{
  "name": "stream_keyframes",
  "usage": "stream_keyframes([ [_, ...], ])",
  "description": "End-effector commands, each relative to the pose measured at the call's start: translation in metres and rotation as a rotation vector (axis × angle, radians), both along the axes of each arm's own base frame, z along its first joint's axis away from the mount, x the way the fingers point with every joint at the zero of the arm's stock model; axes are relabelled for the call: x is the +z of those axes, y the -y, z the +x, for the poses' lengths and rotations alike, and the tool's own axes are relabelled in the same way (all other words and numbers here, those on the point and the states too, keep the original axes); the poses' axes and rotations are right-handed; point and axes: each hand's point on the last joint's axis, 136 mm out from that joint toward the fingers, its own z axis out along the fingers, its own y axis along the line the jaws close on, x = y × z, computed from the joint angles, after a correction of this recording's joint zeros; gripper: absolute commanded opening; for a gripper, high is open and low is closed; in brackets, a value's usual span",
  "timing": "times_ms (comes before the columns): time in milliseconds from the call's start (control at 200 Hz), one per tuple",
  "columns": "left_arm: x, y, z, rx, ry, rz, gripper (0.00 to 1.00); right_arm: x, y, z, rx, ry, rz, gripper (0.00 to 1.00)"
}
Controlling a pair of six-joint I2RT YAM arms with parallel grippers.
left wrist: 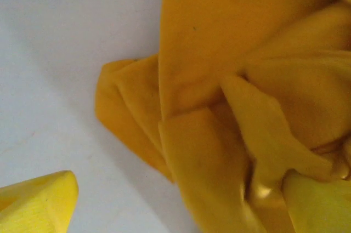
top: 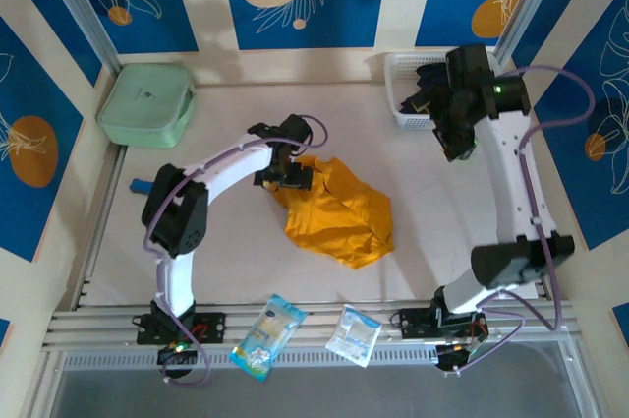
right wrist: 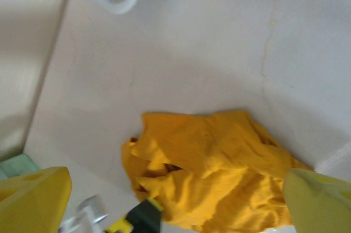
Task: Fold and stack the t-shirts
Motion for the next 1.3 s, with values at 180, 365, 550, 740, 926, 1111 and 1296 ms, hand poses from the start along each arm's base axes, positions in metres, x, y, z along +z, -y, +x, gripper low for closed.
stream_keyframes([
  [180, -0.046, 0.014, 0.036, 0.069, -0.031, -0.131, 0.57, 0.035, -0.005, 0.033, 0.05, 0.003, -0.031, 0.99],
  [365, -0.056, 0.009, 0.026, 0.075, -0.045, -0.129, 0.06, 0.043, -0.015, 0.05, 0.101, 0.079, -0.015, 0.99],
  [550, -0.026, 0.002, 0.027, 0.062, 0.012, -0.117, 0.0, 0.07, 0.001, 0.019, 0.063, 0.145, -0.116, 0.99],
  [740, 0.033, 0.003, 0.026, 0.038, 0.101, -0.172, 0.0, 0.073, -0.044, 0.004, 0.435, 0.499, -0.06, 0.99],
  [926, 0.057, -0.01, 0.005, 0.024, 0.128, -0.184, 0.0, 0.021, -0.056, -0.048, 0.527, 0.664, 0.029, 0.99],
  [1111, 0.037, -0.022, -0.021, 0.038, 0.078, -0.182, 0.0, -0.034, -0.057, -0.076, 0.601, 0.452, -0.101, 0.99],
  [1296, 0.012, -0.034, -0.042, 0.077, 0.027, -0.166, 0.0, -0.094, -0.115, -0.081, 0.824, 0.216, -0.222, 0.84],
])
